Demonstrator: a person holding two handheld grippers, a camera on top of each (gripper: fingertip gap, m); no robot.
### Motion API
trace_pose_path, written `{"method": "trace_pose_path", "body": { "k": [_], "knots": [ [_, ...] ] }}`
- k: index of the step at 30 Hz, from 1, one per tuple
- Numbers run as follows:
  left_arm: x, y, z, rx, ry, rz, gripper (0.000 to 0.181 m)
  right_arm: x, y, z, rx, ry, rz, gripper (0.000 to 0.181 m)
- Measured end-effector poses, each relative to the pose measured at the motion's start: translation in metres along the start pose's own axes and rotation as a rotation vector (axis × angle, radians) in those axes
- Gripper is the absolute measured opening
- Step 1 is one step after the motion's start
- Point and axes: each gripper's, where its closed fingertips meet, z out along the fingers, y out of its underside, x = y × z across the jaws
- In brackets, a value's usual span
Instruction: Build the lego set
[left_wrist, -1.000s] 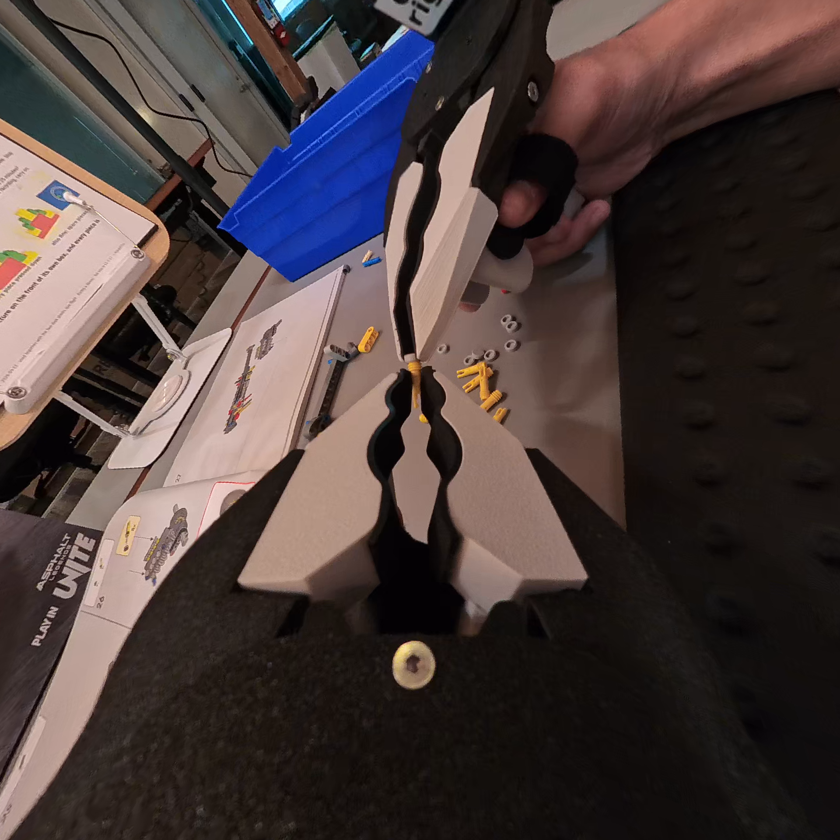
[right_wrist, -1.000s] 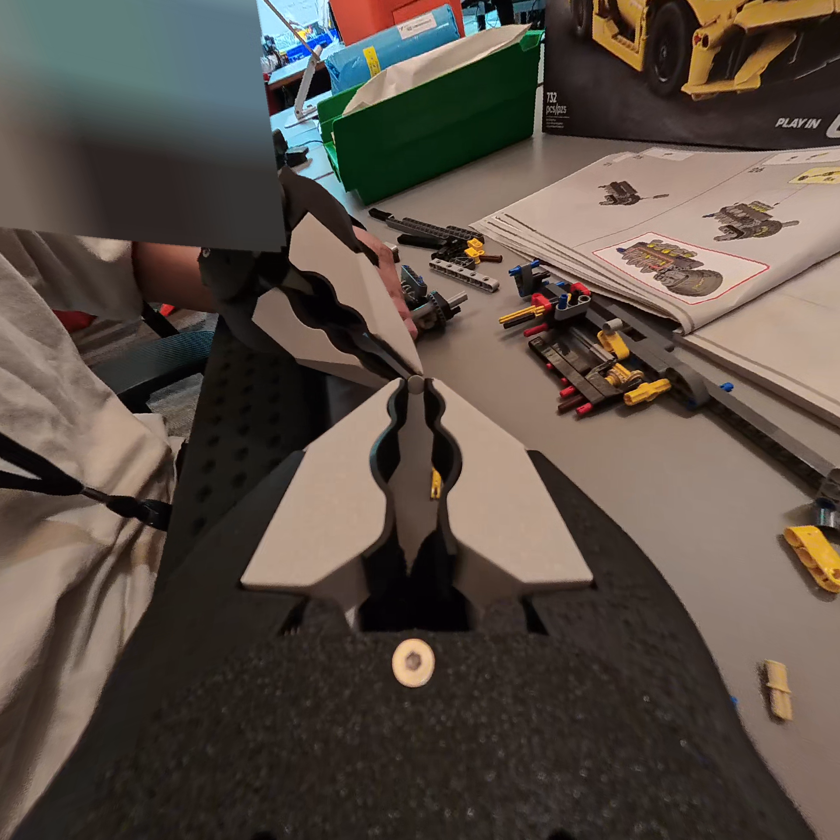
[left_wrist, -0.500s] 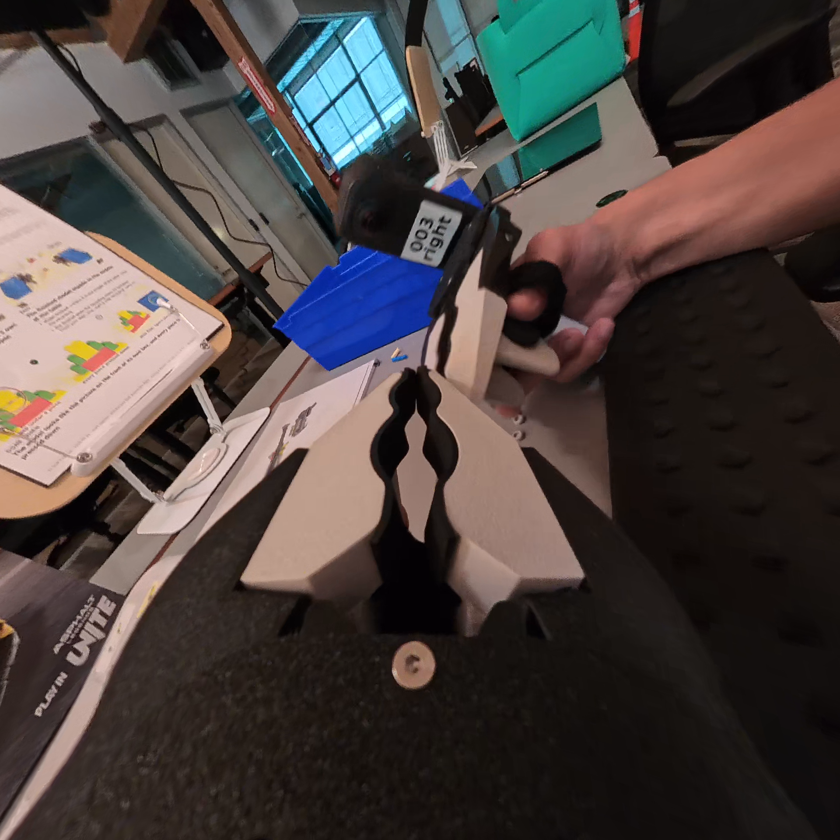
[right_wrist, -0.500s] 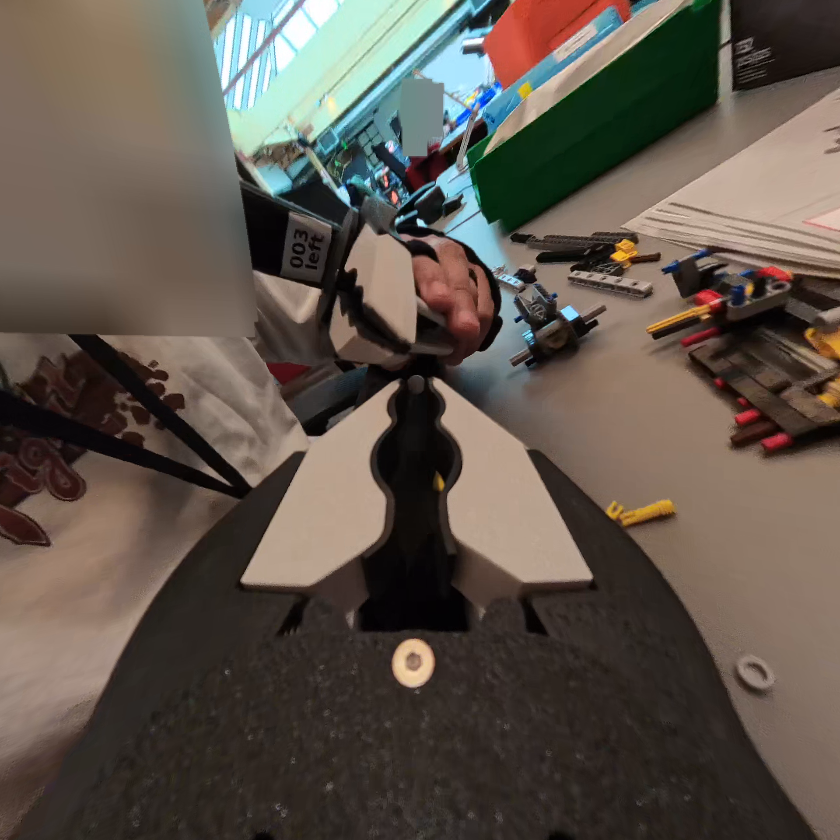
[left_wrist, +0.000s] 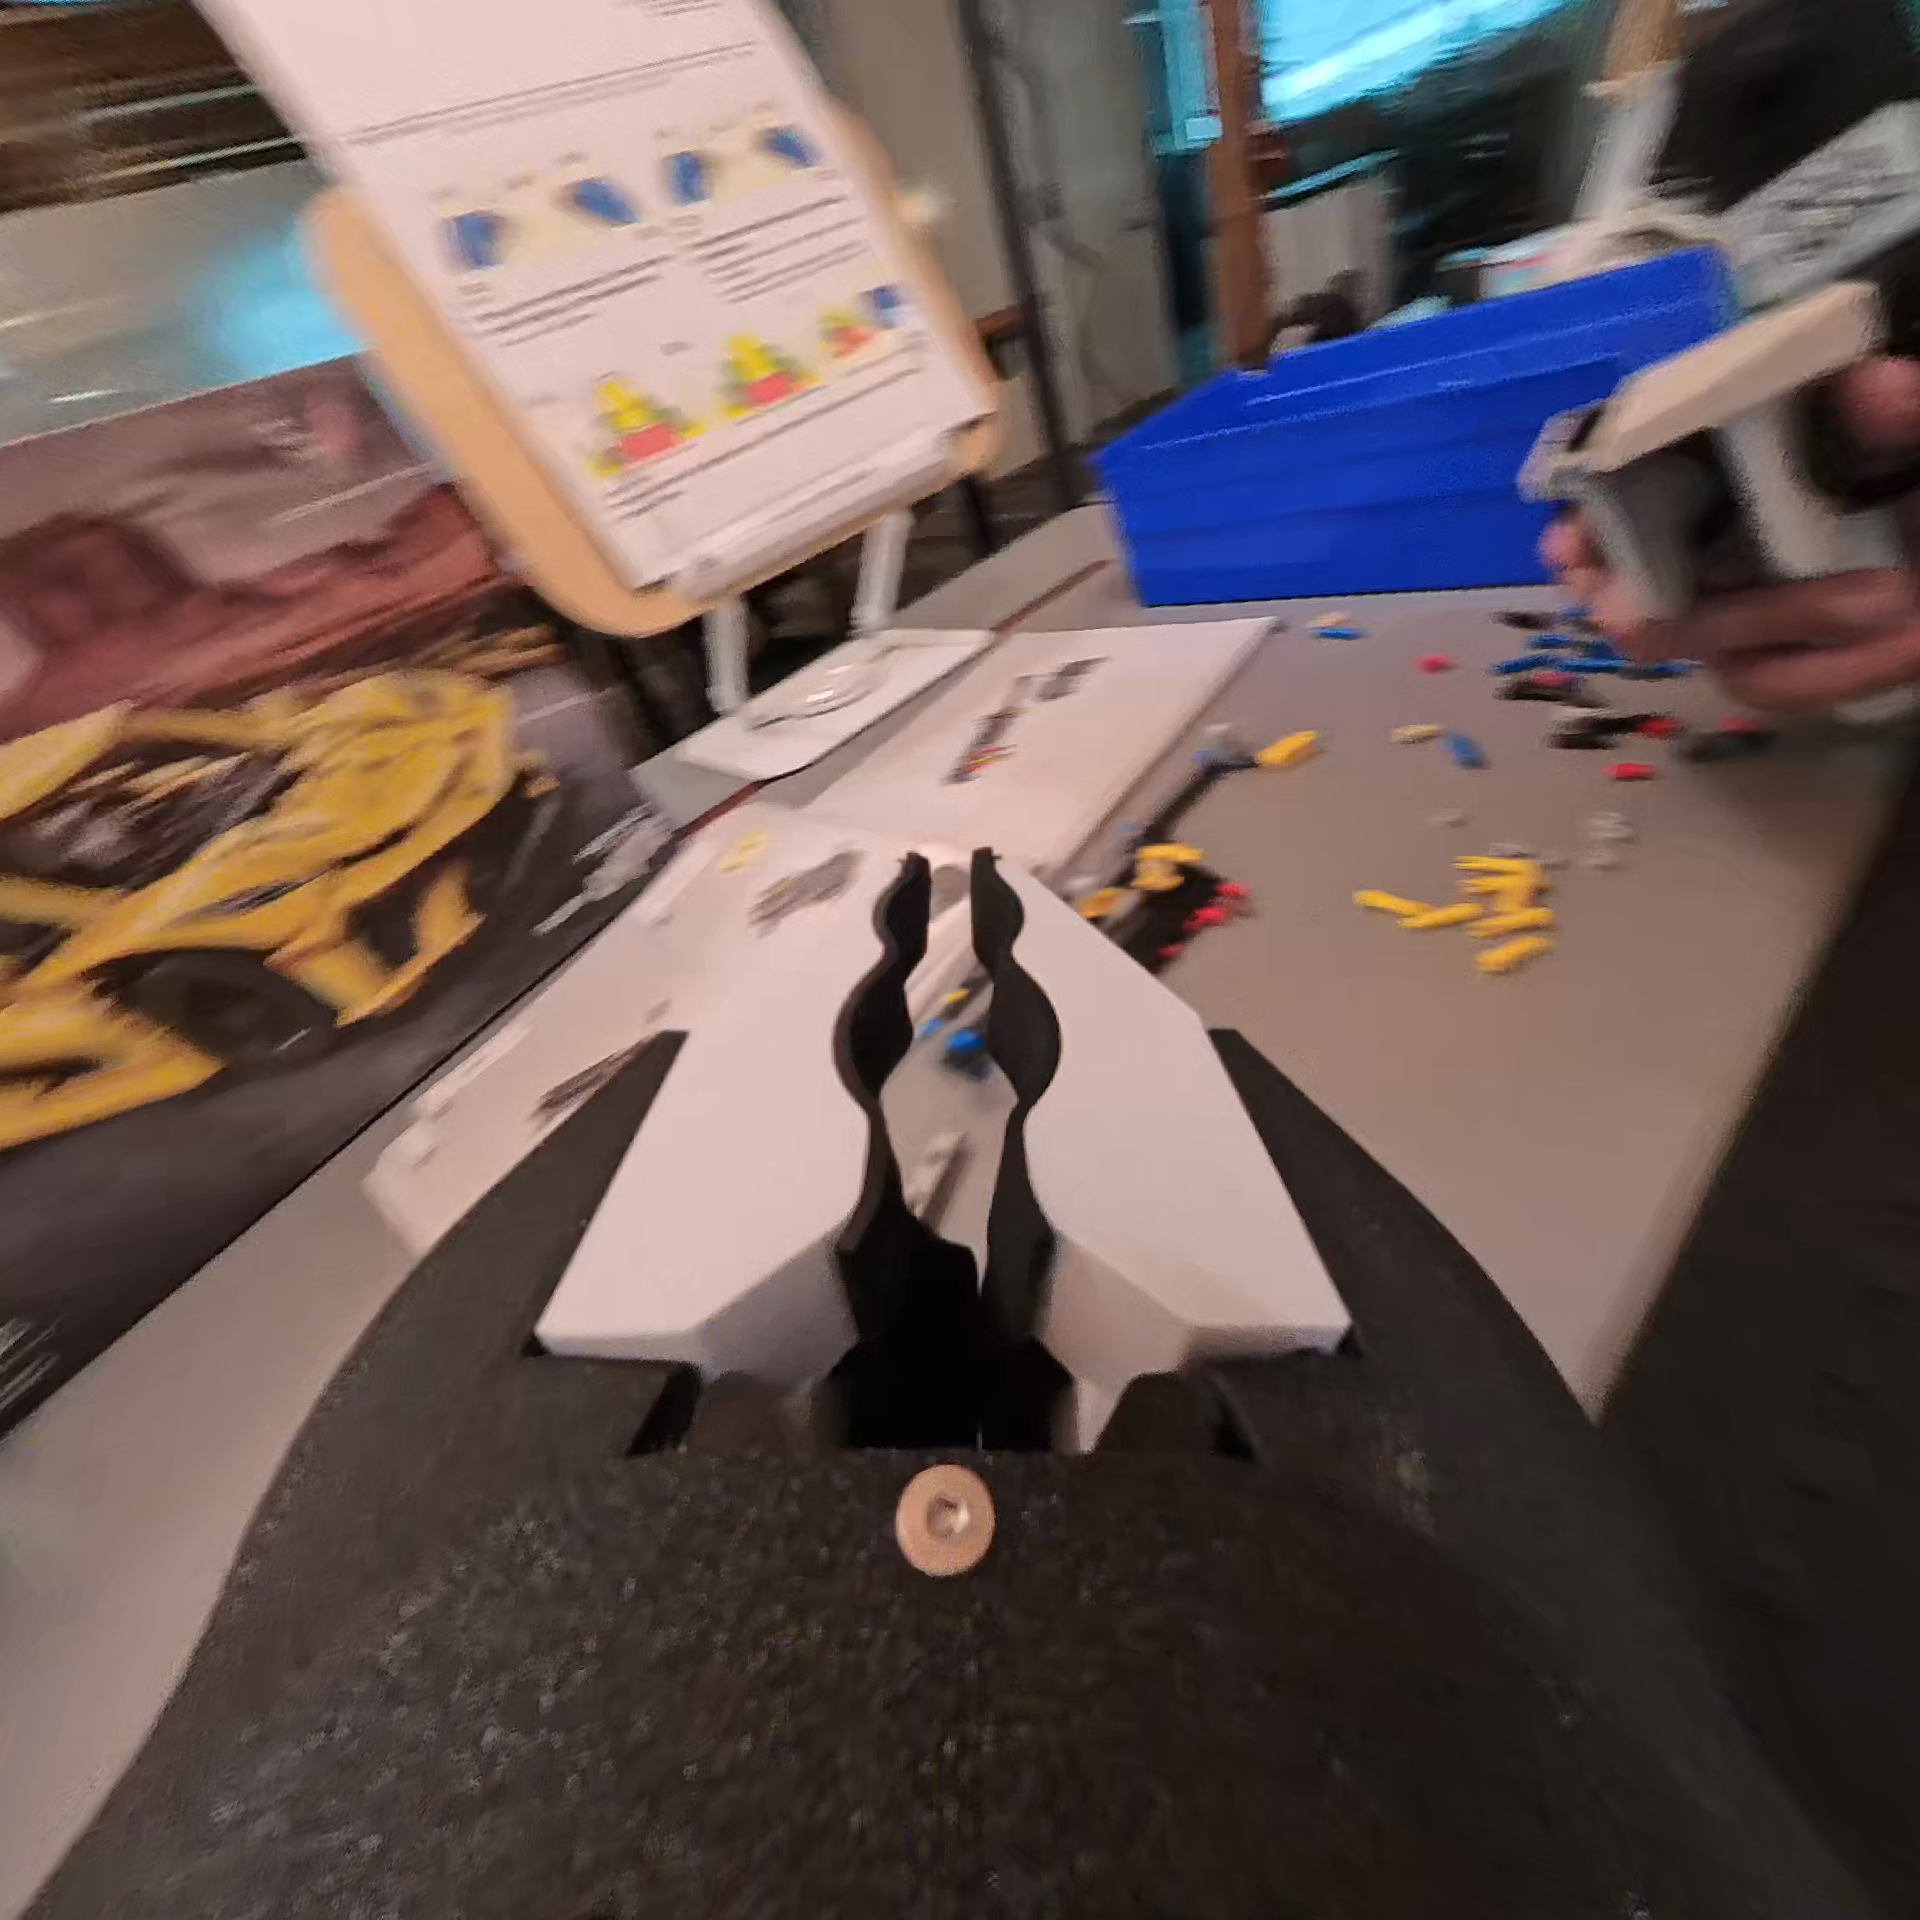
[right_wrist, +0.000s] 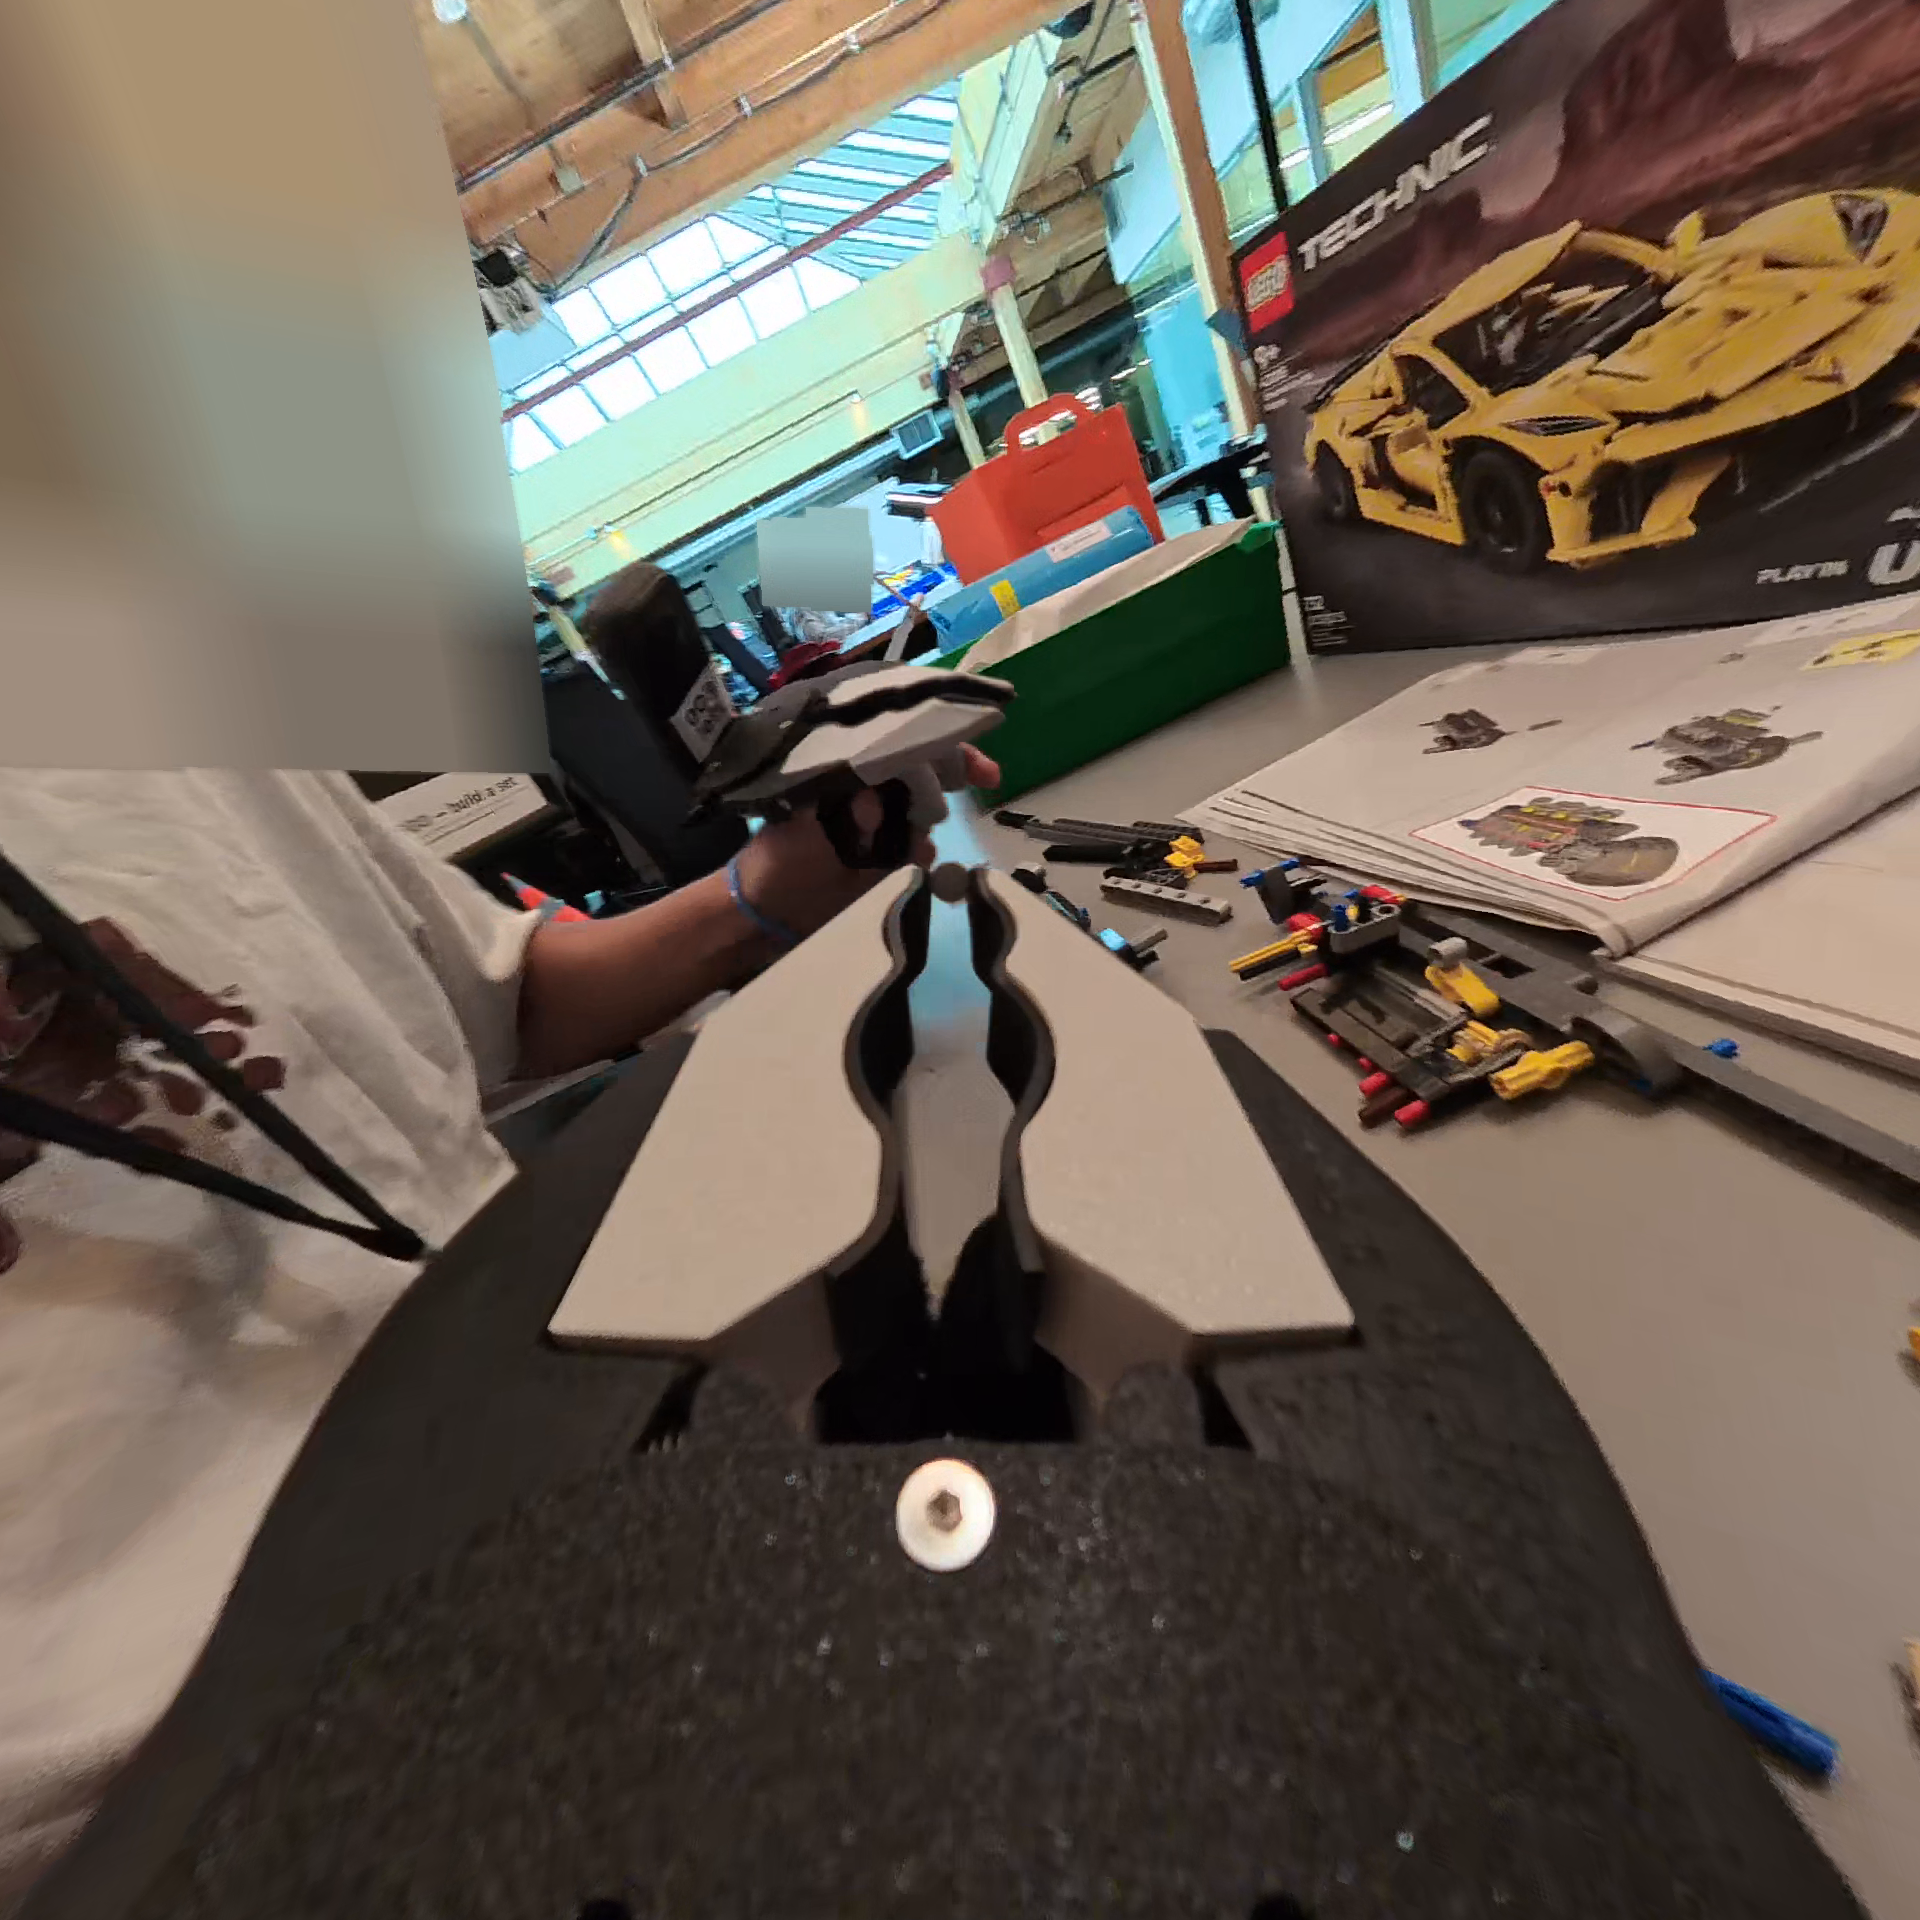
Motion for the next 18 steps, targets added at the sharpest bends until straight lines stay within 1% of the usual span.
{"method": "trace_pose_path", "body": {
  "k": [1,3,4,6,8,9,11,12,15,18],
  "knots": [
    [-0.014,0.006,-0.011,-0.014,-0.065,-0.030,0.009,0.003,0.001,-0.001,-0.001,0.027,-0.011,0.006],
    [-0.026,0.025,-0.029,-0.099,-0.104,-0.073,0.011,0.010,0.001,-0.002,-0.006,0.084,-0.041,0.006],
    [-0.023,0.033,-0.037,-0.146,-0.086,-0.063,0.011,0.013,0.002,-0.002,-0.013,0.108,-0.058,0.006],
    [-0.004,0.049,-0.050,-0.258,0.015,-0.010,0.011,0.016,0.008,0.001,-0.048,0.126,-0.068,0.007],
    [0.013,0.062,-0.060,-0.338,0.075,0.030,0.018,0.023,0.018,0.005,-0.103,0.175,-0.102,0.006],
    [0.016,0.064,-0.062,-0.333,0.069,0.061,0.019,0.028,0.023,0.006,-0.139,0.214,-0.138,0.007],
    [0.015,0.057,-0.064,-0.269,0.006,0.144,0.007,0.033,0.033,0.009,-0.196,0.265,-0.202,0.007],
    [0.015,0.055,-0.065,-0.255,-0.019,0.174,0.005,0.035,0.036,0.010,-0.224,0.289,-0.228,0.007],
    [0.014,0.060,-0.063,-0.285,-0.061,0.234,0.006,0.041,0.044,0.011,-0.289,0.359,-0.314,0.007],
    [0.017,0.064,-0.062,-0.307,-0.077,0.305,0.007,0.041,0.056,0.014,-0.363,0.371,-0.343,0.007]
  ]
}}
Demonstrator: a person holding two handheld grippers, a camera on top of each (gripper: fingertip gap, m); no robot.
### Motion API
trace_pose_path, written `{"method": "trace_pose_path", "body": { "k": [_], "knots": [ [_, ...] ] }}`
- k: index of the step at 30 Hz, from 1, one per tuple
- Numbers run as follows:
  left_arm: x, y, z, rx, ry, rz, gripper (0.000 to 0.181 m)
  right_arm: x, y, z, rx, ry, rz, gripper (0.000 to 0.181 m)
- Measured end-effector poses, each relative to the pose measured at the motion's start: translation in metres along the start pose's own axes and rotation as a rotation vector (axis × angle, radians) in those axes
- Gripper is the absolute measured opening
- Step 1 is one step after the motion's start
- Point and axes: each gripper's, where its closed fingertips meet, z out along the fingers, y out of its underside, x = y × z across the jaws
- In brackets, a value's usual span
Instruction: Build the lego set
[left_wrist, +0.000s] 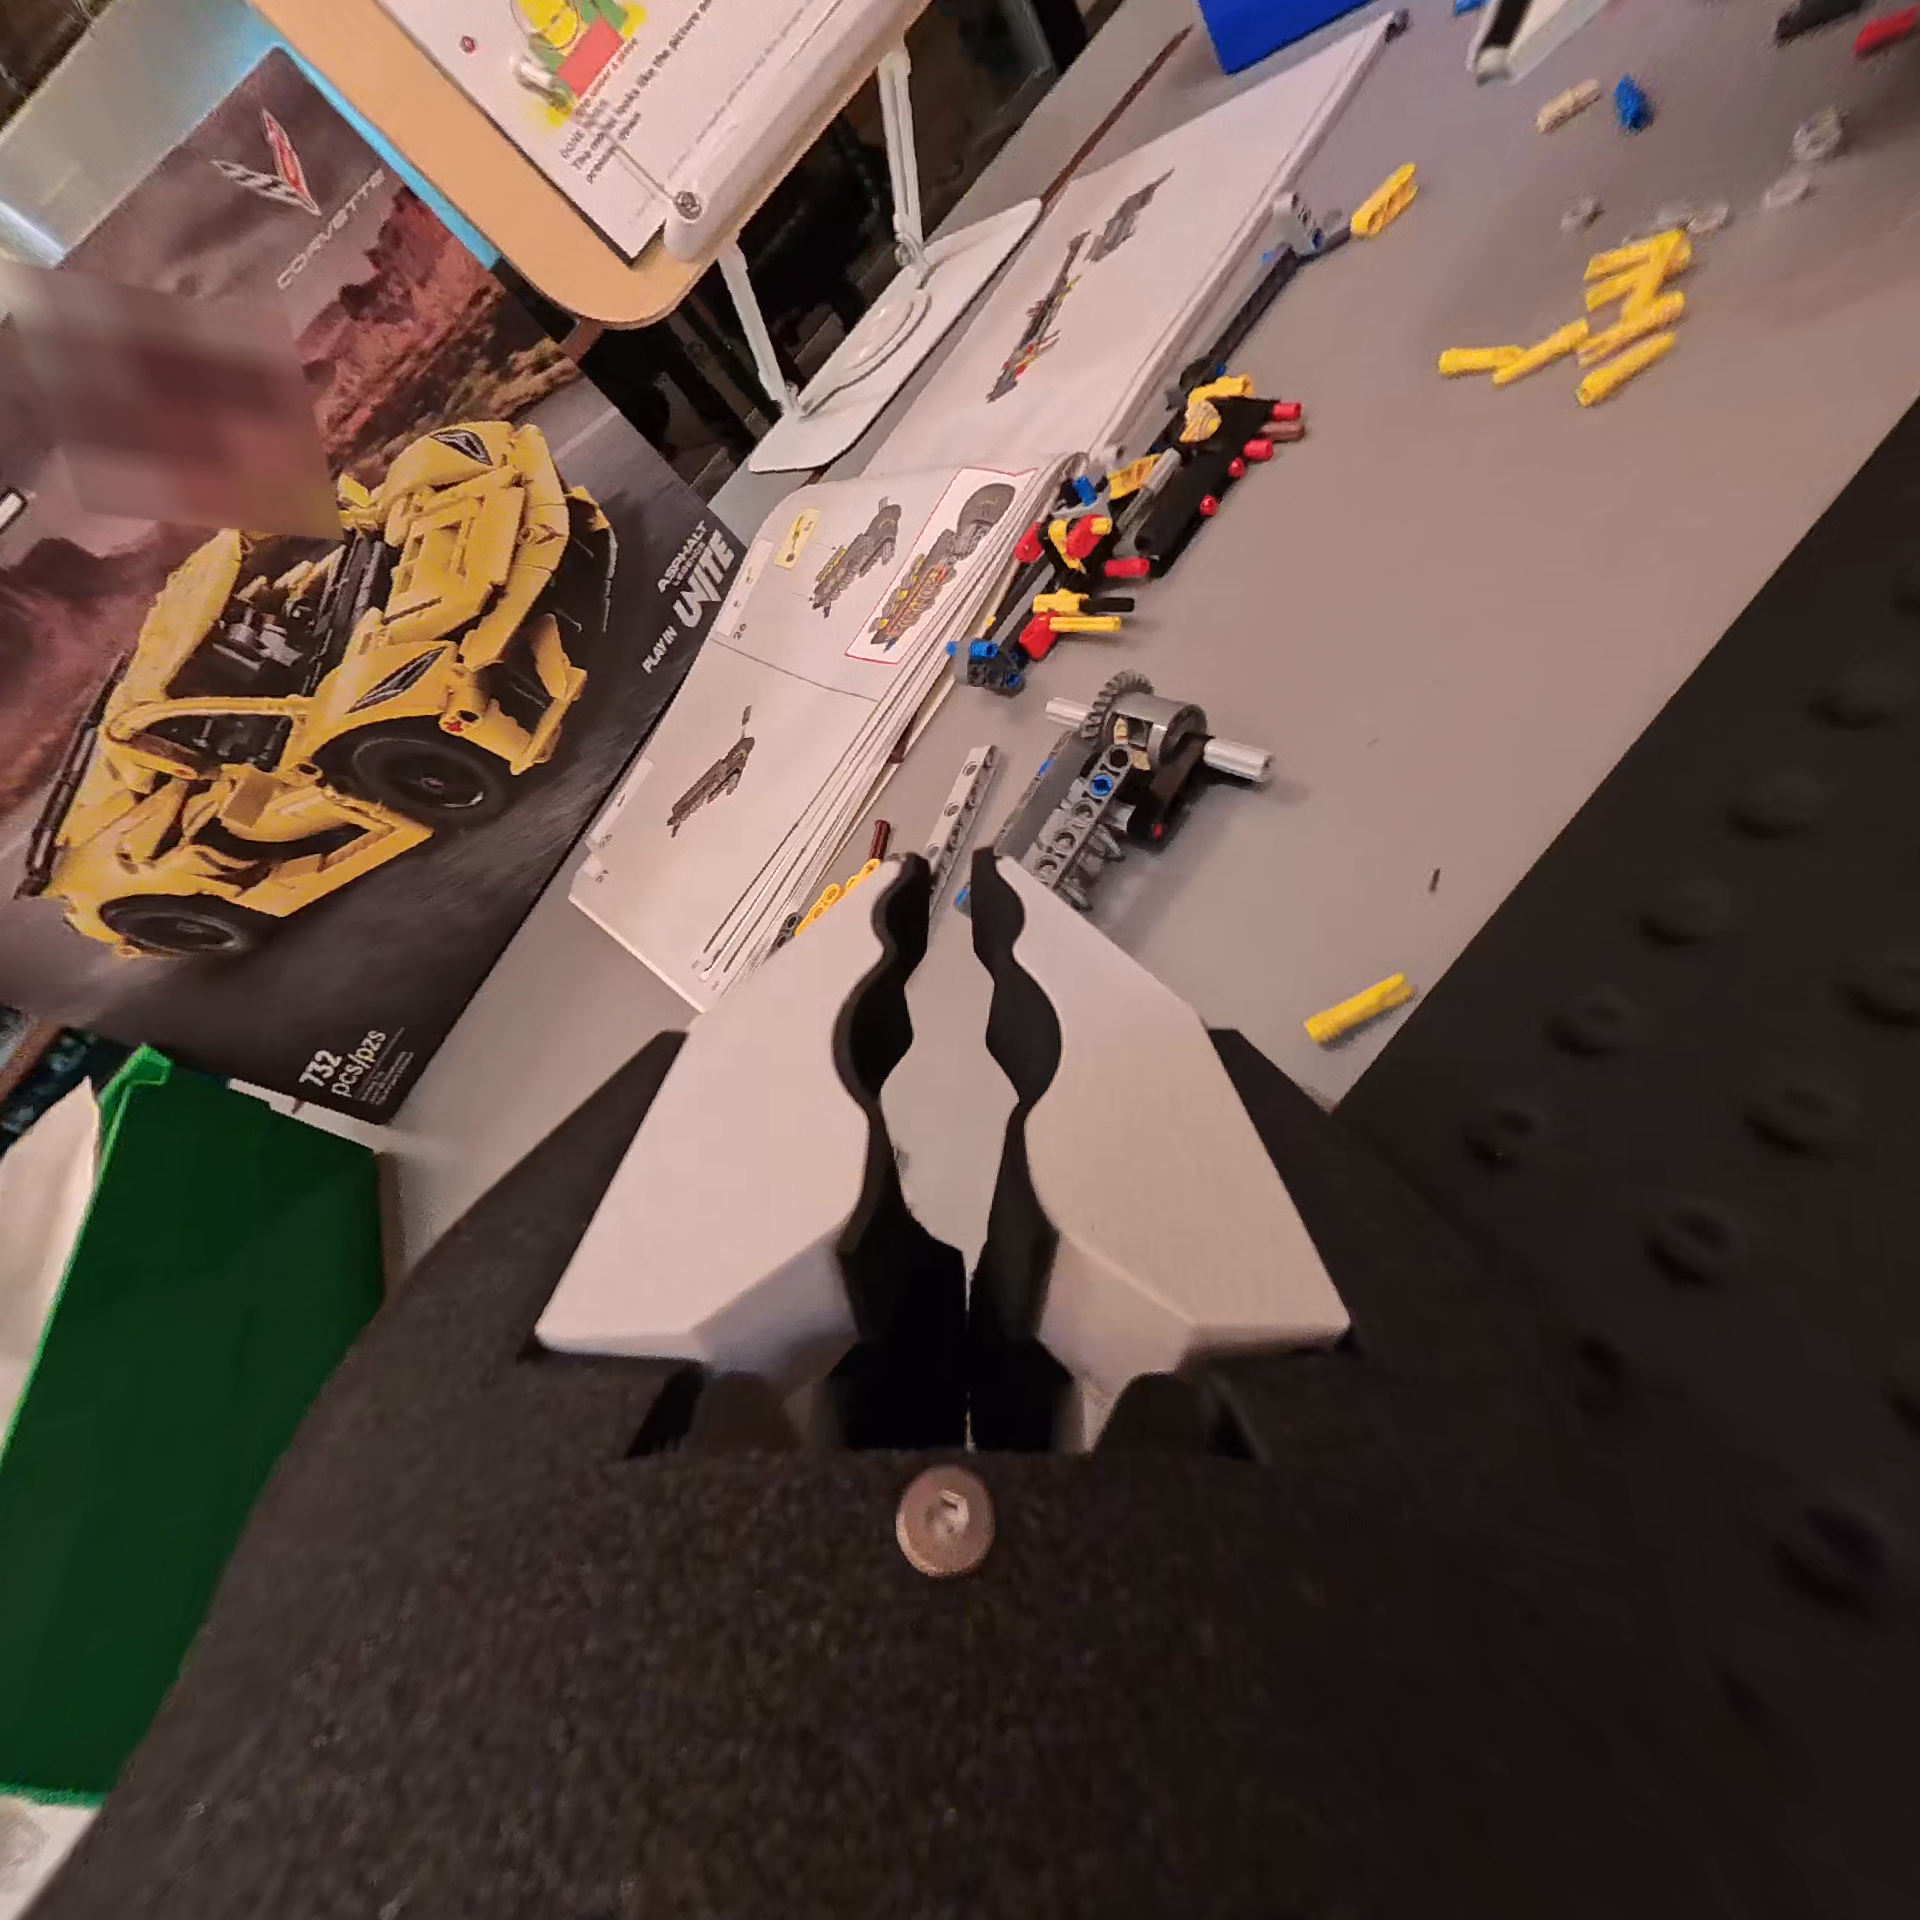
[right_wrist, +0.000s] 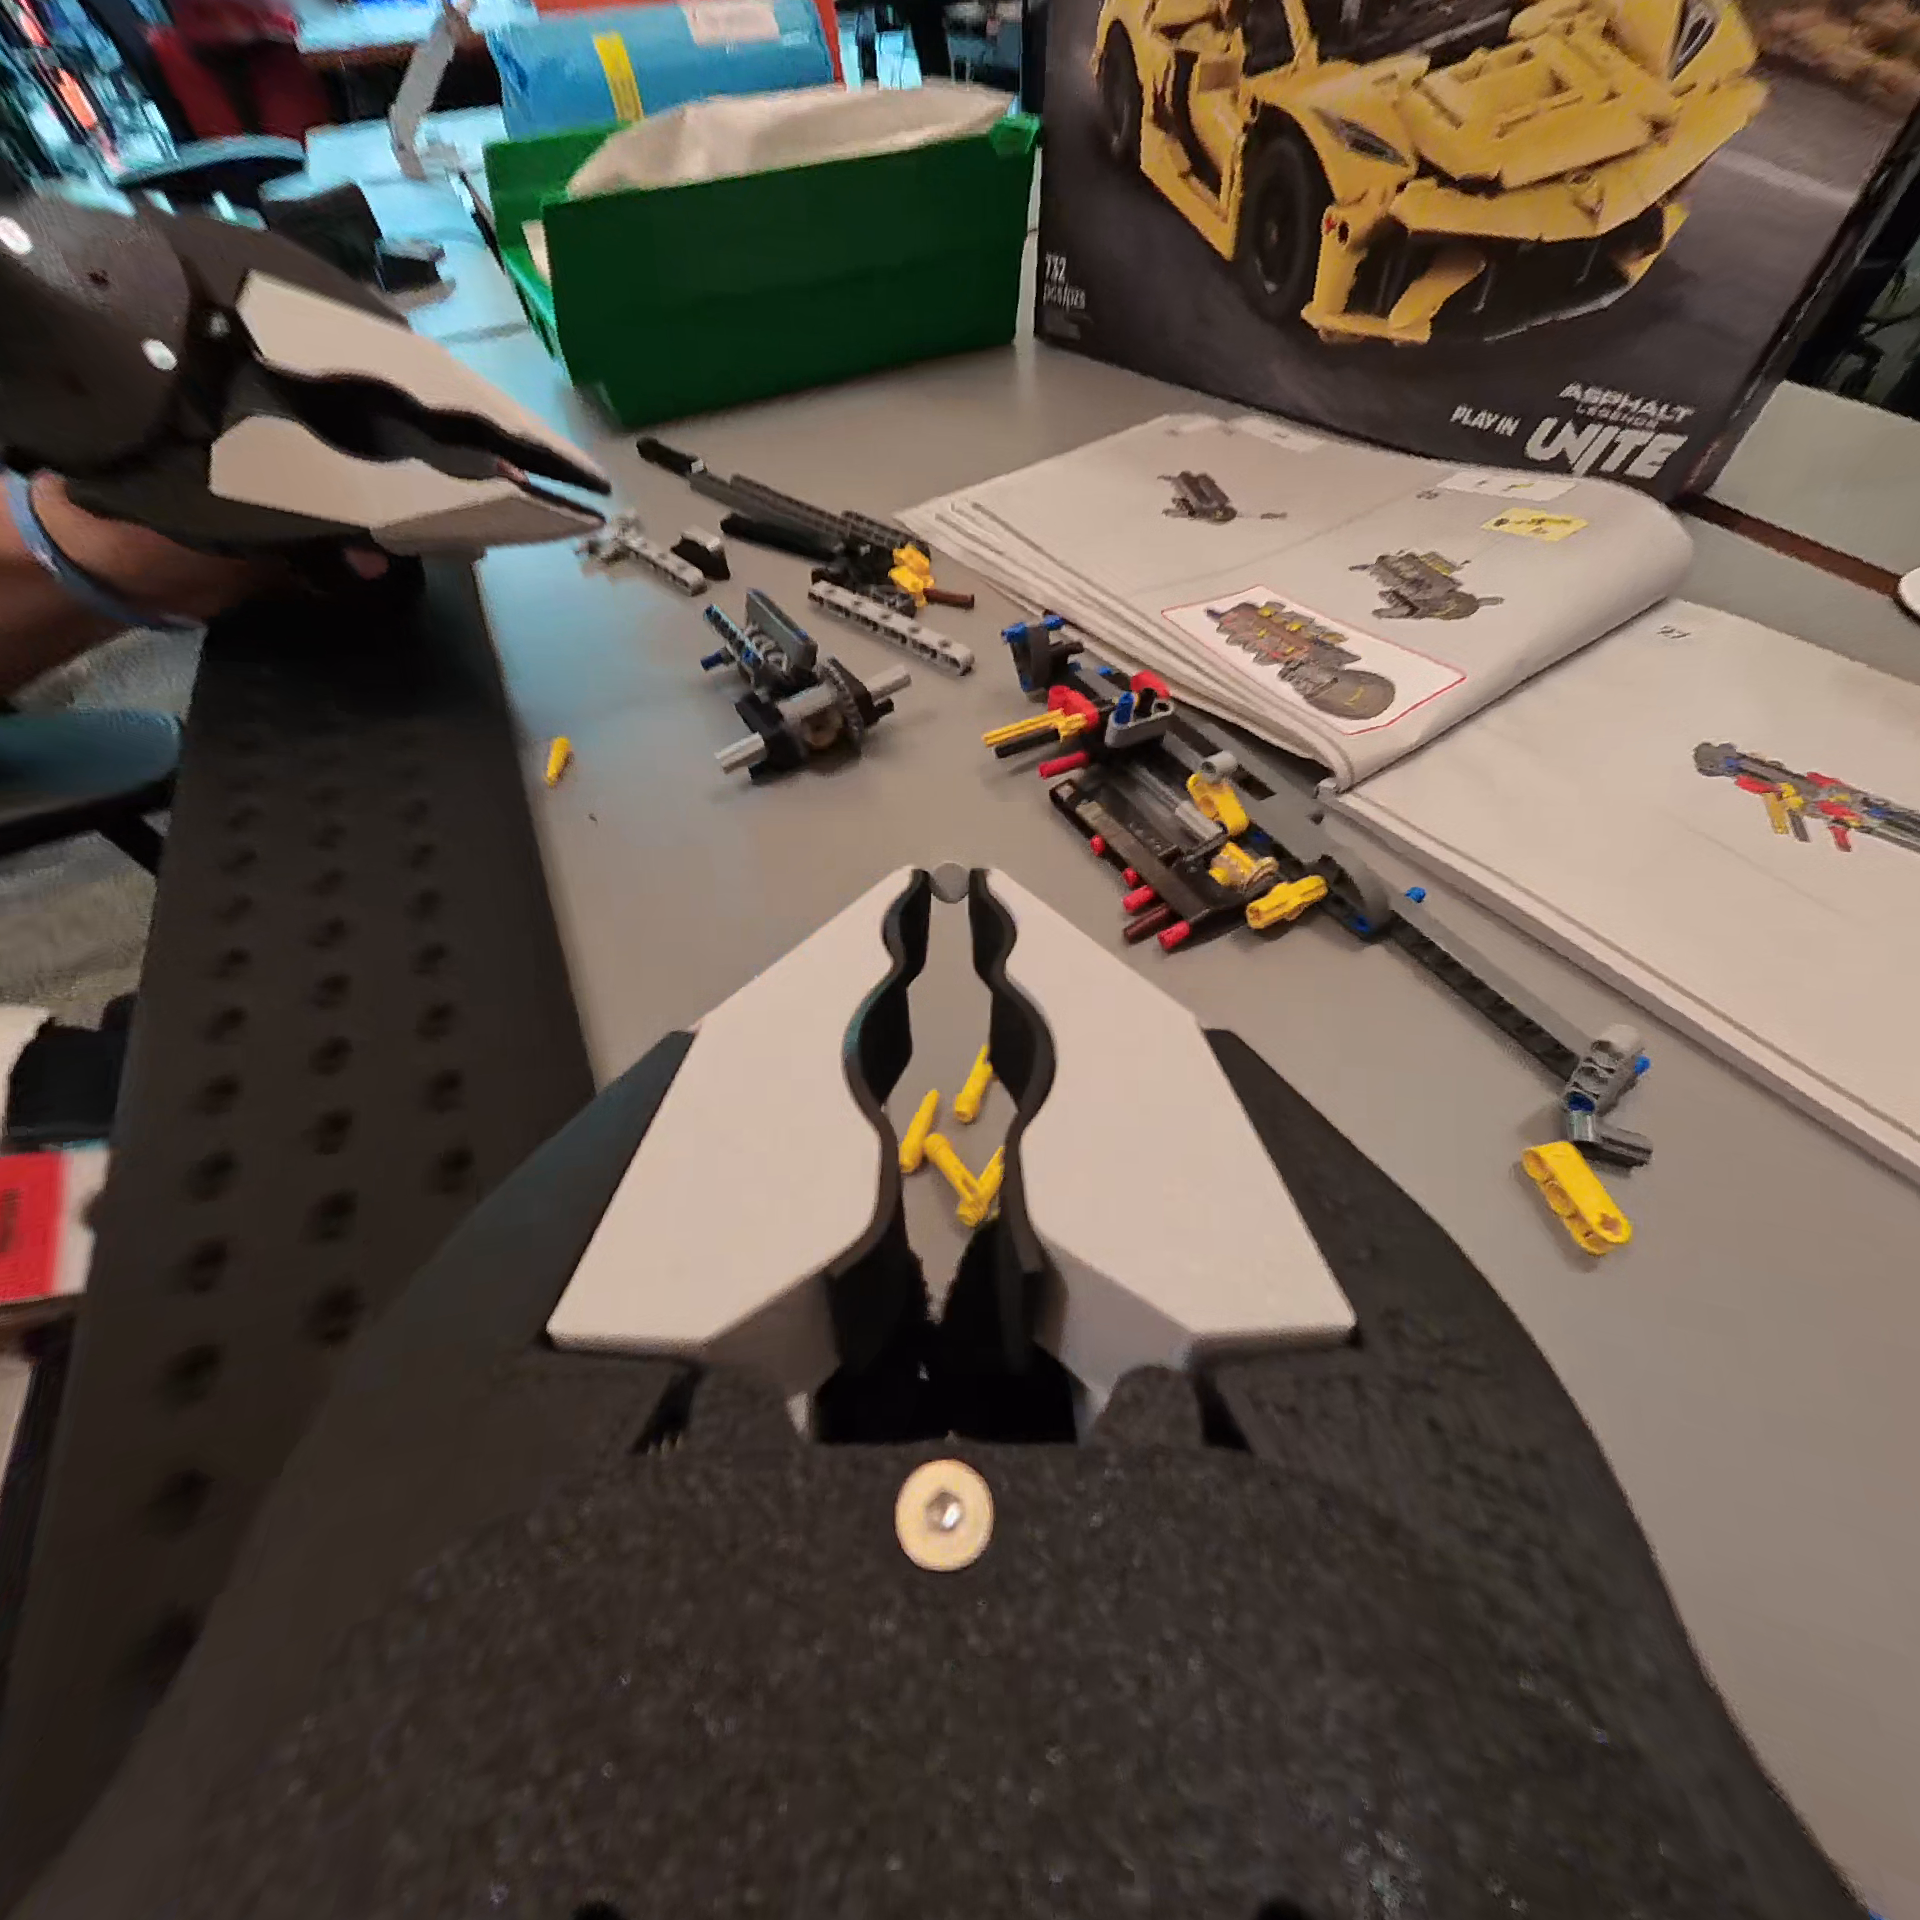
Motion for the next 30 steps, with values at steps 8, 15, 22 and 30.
{"method": "trace_pose_path", "body": {
  "k": [8,15,22,30],
  "knots": [
    [0.020,0.010,0.007,-0.065,-0.056,0.309,0.002,-0.007,0.013,0.009,-0.082,0.031,-0.112,0.007],
    [0.019,0.010,0.007,-0.060,-0.040,0.283,0.002,-0.002,0.014,0.009,-0.086,0.036,-0.079,0.007],
    [0.022,0.012,0.009,-0.074,-0.041,0.333,0.001,-0.004,0.018,0.011,-0.108,0.028,-0.087,0.007],
    [0.021,0.014,0.010,-0.082,-0.028,0.308,0.002,-0.005,0.019,0.011,-0.111,0.024,-0.094,0.007]
  ]
}}
